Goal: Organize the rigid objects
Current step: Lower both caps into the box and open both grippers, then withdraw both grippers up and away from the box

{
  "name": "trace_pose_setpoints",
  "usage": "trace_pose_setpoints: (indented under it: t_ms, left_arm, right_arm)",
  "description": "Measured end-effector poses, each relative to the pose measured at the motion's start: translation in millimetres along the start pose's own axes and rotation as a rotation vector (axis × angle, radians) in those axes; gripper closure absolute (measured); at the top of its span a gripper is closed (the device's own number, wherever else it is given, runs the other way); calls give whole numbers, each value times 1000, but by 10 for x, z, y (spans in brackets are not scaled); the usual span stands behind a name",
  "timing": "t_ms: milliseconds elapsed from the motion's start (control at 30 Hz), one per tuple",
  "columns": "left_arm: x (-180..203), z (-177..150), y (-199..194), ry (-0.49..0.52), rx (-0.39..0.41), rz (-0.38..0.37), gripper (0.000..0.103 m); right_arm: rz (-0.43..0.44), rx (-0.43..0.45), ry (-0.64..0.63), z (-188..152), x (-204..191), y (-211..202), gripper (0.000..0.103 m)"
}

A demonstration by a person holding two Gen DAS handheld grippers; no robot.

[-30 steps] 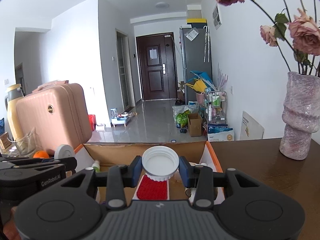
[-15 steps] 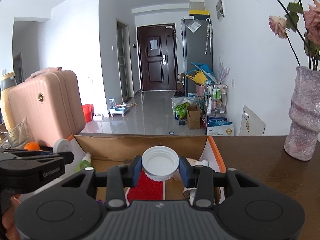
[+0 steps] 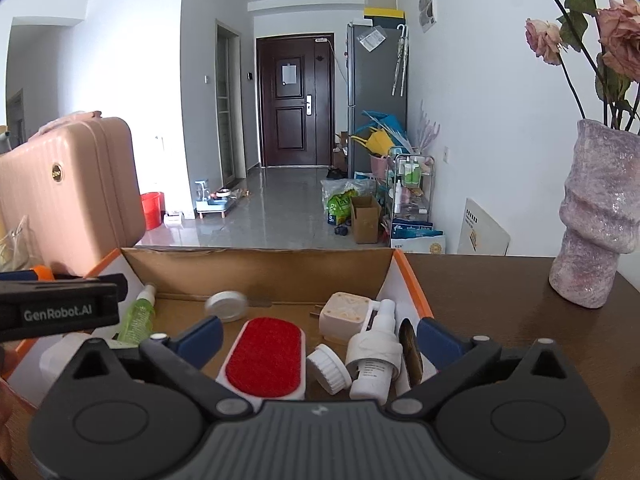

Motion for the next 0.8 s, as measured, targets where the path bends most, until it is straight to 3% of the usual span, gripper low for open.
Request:
trace_pose_setpoints:
  t_ms: [800]
  left_arm:
    - [-98, 11, -472, 2, 45, -42, 0]
  right_arm:
    - [-29, 57, 6, -44, 81, -459, 0]
Point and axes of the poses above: each gripper's, at about its wrist camera, not at the fingertips, and y roughly the way its jaws point, x to its right, z to its top, the point moved 7 cm from there along y, roughly the way its jaws point, and after that the axes turned 6 degrees about -y, right-handed, at the moved point
